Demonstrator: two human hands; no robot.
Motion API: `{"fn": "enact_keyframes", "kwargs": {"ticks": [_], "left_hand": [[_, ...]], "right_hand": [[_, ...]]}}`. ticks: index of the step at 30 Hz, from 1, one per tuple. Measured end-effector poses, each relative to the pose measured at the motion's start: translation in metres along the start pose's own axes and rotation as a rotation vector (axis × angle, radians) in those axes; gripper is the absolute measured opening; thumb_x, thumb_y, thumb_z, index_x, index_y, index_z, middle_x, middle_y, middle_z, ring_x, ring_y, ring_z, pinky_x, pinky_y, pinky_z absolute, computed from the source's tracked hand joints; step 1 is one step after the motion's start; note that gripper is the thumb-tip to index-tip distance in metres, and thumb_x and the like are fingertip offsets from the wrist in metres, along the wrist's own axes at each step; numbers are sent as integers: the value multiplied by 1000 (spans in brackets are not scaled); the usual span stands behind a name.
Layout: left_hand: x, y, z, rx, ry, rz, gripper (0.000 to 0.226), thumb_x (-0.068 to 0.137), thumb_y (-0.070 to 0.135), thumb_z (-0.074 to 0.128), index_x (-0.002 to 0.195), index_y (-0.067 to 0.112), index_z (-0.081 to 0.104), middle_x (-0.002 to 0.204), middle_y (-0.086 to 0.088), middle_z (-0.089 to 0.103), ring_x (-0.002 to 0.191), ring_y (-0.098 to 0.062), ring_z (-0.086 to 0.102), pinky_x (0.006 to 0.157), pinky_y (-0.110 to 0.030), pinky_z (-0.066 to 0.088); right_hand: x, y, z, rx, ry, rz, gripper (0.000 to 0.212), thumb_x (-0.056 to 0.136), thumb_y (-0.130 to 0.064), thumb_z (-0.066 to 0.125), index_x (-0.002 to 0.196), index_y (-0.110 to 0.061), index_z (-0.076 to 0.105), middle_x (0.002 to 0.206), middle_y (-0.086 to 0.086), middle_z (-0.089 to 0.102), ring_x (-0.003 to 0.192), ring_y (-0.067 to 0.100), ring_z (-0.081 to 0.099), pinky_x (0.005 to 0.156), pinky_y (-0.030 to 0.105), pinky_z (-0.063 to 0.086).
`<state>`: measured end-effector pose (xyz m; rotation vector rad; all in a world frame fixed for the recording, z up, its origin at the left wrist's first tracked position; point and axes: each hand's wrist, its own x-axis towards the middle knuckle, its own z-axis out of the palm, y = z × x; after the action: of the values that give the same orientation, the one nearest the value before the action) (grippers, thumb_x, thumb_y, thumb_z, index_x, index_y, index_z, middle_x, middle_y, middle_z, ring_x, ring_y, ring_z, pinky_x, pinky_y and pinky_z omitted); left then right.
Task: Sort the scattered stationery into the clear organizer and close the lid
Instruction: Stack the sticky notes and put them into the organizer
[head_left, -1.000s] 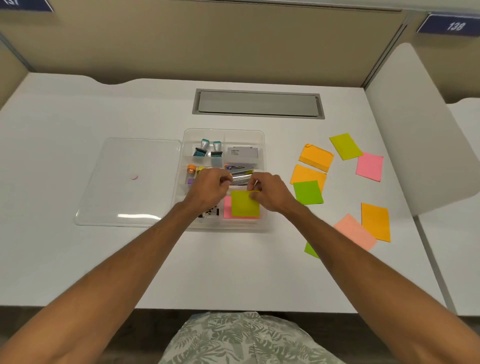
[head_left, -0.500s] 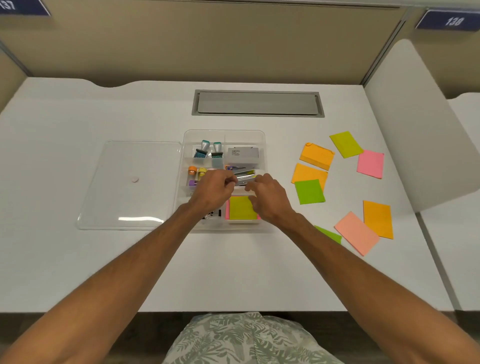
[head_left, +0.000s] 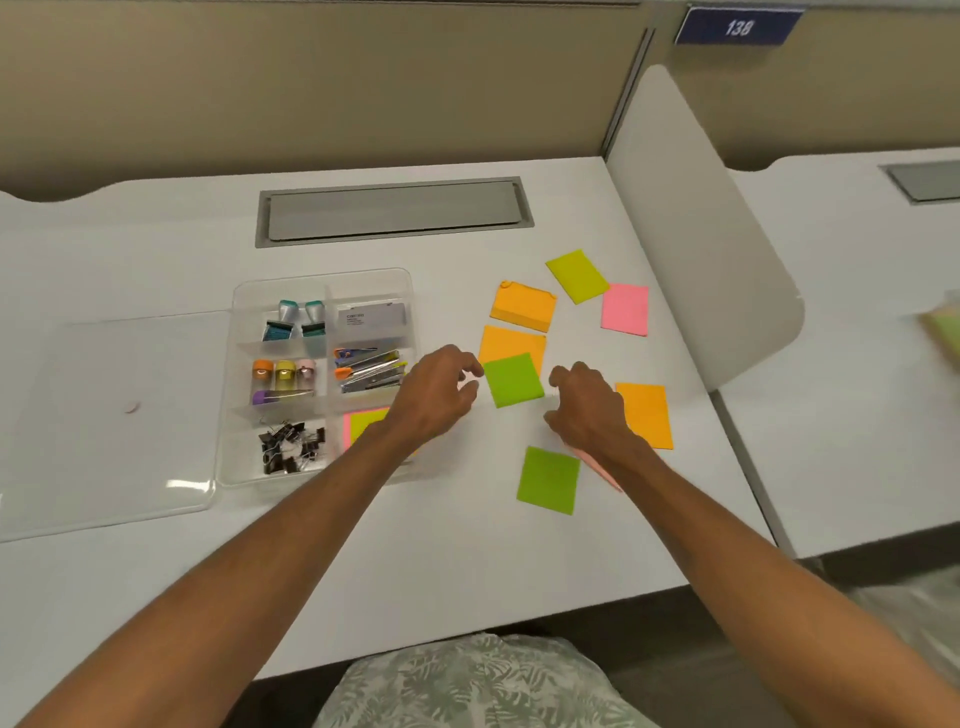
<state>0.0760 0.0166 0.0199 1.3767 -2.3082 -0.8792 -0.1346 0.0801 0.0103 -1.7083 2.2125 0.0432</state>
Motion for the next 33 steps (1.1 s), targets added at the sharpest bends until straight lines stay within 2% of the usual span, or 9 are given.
{"fn": "enact_keyframes", "kwargs": {"ticks": [4,7,10,15,19,22,26,29,33], "left_hand": [[8,30,38,77,-121,20,25,88,21,63,112,15,65,110,-8,61,104,-26,58,88,-39,45],[3,49,66,208,-275,116,40,84,36,67,119,19,60,118,-4,56,111,-25,54,91,-36,41],[-5,62,90,396,-415,231,58,78,50,67,125,19,53,122,-4,51,113,-24,49,93,-39,38],[-11,72,114,600,-421,296,62,72,53,69,116,15,48,115,-6,49,106,-27,47,86,-40,35],[-10,74,120,613,-428,243,64,71,49,72,116,13,45,115,-8,49,107,-28,45,87,-40,34],[-8,74,120,599,-446,190,69,68,52,74,117,13,44,115,-9,48,108,-29,44,88,-41,34],[-8,72,117,551,-460,162,60,68,49,74,111,16,49,112,-6,47,106,-27,43,83,-39,34],[-7,70,110,348,-459,45,37,78,33,68,107,18,51,111,-5,53,103,-27,51,75,-34,33],[-4,65,89,110,-397,-138,15,88,24,59,103,25,59,108,-1,64,95,-23,58,74,-34,45]], "right_hand": [[-5,41,-2,-102,-85,128,53,73,-30,73,116,-12,48,117,10,49,112,33,51,73,37,41],[-4,58,2,-131,-111,123,62,72,-34,77,121,-13,45,119,11,51,114,32,51,80,38,44],[1,65,5,-139,-99,114,63,73,-29,77,122,-11,43,120,13,54,113,33,51,81,39,44],[8,74,7,-111,-93,89,64,69,-29,79,119,-10,45,120,13,51,114,33,49,86,40,44],[10,77,9,-66,-107,64,70,68,-28,79,123,-12,39,114,11,56,110,34,52,83,42,42],[10,78,11,-7,-114,59,63,68,-22,76,119,-15,39,104,9,61,104,33,54,80,42,40],[11,80,9,77,-146,46,43,71,-21,72,111,-20,56,110,4,64,108,30,55,87,41,41],[15,85,5,233,-201,39,33,82,-18,63,115,-20,63,123,4,62,114,29,56,92,41,45],[18,84,-7,453,-165,51,22,86,-11,57,102,-19,70,115,7,66,100,25,59,71,28,41]]}}
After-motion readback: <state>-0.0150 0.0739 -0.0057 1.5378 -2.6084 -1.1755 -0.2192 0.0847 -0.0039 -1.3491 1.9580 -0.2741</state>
